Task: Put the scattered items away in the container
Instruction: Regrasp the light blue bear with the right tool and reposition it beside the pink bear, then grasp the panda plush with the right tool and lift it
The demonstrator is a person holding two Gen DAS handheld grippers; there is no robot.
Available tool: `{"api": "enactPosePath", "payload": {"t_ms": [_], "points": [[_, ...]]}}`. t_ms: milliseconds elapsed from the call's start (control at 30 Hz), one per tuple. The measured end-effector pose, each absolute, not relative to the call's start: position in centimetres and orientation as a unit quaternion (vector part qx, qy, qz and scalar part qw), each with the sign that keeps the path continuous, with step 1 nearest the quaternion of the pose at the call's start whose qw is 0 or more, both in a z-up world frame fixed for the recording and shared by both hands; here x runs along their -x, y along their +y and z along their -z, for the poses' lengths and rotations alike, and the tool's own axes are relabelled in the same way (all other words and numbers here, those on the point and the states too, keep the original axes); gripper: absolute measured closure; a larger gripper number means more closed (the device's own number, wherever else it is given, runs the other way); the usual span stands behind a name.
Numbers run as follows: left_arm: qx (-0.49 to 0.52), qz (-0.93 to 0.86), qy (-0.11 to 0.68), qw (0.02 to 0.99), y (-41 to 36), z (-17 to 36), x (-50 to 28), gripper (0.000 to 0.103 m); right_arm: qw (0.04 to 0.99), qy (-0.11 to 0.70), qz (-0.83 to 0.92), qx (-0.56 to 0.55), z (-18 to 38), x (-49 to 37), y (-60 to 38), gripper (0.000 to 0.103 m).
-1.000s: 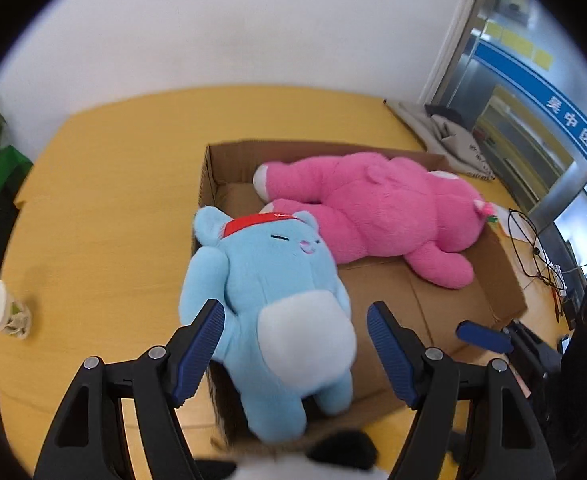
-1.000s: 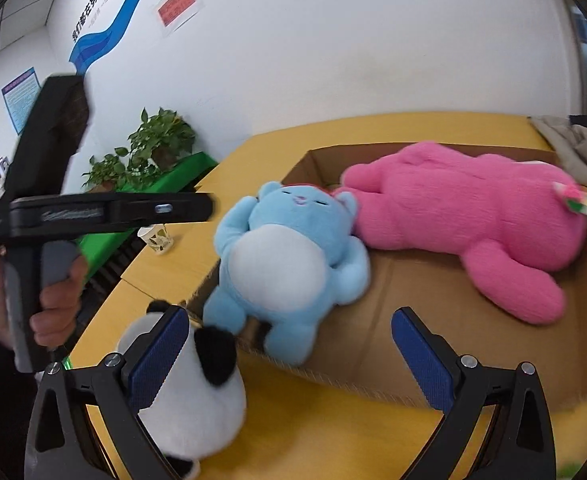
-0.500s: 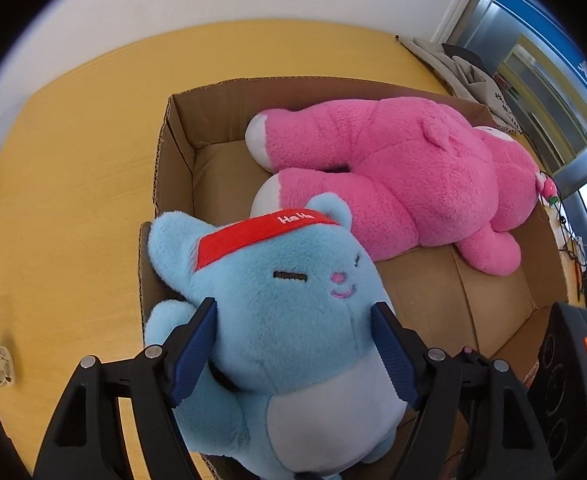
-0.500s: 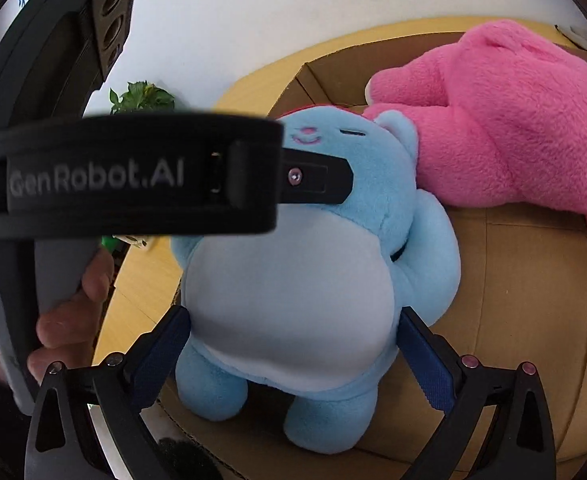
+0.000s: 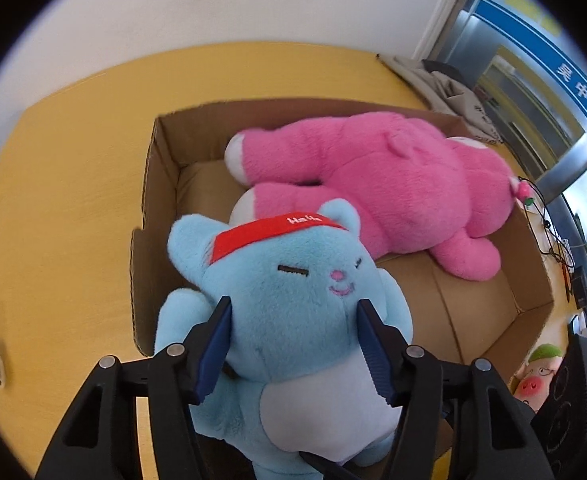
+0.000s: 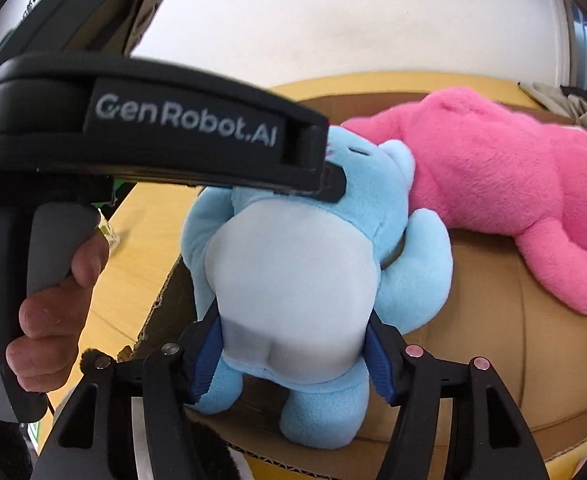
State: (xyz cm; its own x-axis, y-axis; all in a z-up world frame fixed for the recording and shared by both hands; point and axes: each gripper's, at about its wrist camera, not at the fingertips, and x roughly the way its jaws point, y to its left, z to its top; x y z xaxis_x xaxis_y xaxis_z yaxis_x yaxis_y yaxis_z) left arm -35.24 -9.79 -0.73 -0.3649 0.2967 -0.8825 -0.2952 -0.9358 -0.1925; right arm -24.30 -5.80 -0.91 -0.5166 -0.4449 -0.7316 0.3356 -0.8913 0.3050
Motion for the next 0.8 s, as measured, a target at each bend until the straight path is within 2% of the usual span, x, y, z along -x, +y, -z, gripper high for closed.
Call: {"api": "enactPosePath", "payload": {"t_ms": [133, 233, 333, 433, 467, 533, 800], "points": [[0.528, -0.826, -0.033, 0.193, -11.2, 0.5, 34.8, 0.035, 0.235, -0.084, 0.851, -0.463, 1.6, 24.9, -5.7, 0.015], [0.509, -0.839, -0.037, 0.188, -11.3, -1.0, 33.3, 0.036, 0.238, -0.115, 0.858, -0.440, 0.4, 24.3, -3.9, 0.010], [0.456, -0.870, -0.030, 0.186, -11.2, -4.8, 29.5, 0.036, 0.218, -0.099, 0.886, -0.398, -1.8, 22.5, -1.9, 0.000], [0.402, -0.903, 0.006, 0.152, -10.4, -8.2, 24.2, 0.033, 0.190, -0.057, 0.910, -0.364, -3.9, 19.8, 0.2, 0.000], [0.386, -0.912, 0.019, 0.139, -10.0, -9.1, 22.3, 0.029, 0.181, -0.047, 0.916, -0.355, -4.3, 18.9, 1.5, 0.000], [0.361, -0.925, 0.041, 0.112, -8.9, -10.1, 18.7, 0.029, 0.154, -0.026, 0.930, -0.332, -5.6, 17.8, 3.6, 0.000], [0.326, -0.939, 0.018, 0.112, -5.8, -8.9, 9.4, 0.029, 0.088, 0.029, 0.948, -0.304, -7.5, 12.0, 9.6, 0.000]]}}
